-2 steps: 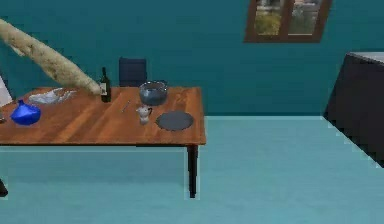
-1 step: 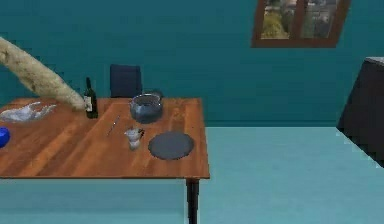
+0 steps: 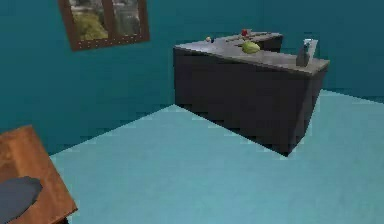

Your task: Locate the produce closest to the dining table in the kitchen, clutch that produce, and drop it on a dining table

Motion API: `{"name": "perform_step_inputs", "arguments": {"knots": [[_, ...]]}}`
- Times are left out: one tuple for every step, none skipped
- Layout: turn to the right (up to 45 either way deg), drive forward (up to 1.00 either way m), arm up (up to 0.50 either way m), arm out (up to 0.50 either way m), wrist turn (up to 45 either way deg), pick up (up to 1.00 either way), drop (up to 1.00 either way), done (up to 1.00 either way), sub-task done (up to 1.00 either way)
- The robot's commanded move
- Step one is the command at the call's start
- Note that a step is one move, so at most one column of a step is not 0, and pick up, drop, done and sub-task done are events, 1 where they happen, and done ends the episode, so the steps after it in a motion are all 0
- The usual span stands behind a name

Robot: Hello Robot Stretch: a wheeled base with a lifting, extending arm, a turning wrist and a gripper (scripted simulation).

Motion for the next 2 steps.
{"name": "perform_step_inputs", "arguments": {"knots": [[45.0, 0.00, 0.00, 0.00, 0.0, 0.00, 0.00, 0.00, 0.00], [3.0, 0.00, 0.00, 0.00, 0.0, 0.00, 0.00, 0.00, 0.00]]}}
